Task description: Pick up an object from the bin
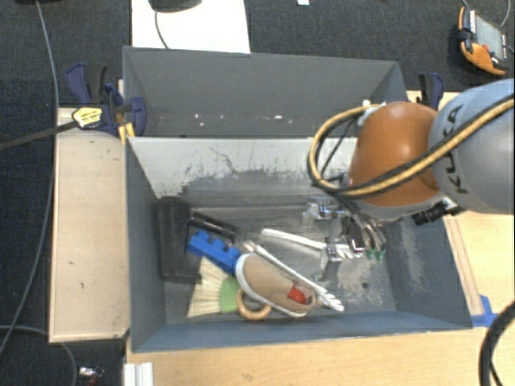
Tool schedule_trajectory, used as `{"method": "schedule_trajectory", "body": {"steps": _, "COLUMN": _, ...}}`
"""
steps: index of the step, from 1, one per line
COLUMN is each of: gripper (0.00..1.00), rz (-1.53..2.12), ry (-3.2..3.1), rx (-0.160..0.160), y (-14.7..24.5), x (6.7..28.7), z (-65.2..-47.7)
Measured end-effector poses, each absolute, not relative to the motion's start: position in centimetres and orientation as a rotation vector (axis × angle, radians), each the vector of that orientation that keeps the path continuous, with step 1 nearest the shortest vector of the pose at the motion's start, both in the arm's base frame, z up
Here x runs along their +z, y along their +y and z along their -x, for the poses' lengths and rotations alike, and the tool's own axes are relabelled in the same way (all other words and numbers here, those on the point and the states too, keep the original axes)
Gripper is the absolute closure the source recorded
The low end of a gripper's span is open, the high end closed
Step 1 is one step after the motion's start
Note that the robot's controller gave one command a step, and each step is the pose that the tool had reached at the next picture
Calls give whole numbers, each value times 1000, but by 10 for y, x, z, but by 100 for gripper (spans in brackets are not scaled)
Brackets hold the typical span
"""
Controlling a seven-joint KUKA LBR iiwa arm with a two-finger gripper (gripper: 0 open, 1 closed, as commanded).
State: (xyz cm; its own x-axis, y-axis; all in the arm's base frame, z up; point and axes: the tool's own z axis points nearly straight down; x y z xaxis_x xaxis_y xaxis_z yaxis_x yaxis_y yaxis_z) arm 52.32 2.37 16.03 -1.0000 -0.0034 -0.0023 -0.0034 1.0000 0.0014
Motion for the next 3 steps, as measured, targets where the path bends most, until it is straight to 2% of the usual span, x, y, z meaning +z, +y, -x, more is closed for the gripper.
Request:
{"method": "schedule_trajectory", "body": {"steps": 1, "gripper": 0, "rz": 5, "ry": 3139, "rx": 2, "y": 24, "x": 160, "z": -523}}
{"method": "schedule_trajectory", "body": {"steps": 2, "gripper": 0, "rz": -165, "ry": 3138, "rx": 4, "y": 42, "x": 99, "z": -487}}
{"method": "schedule_trajectory", "body": {"steps": 3, "gripper": 0, "rz": -196, "ry": 3125, "rx": 3, "y": 42, "x": 79, "z": -531}}
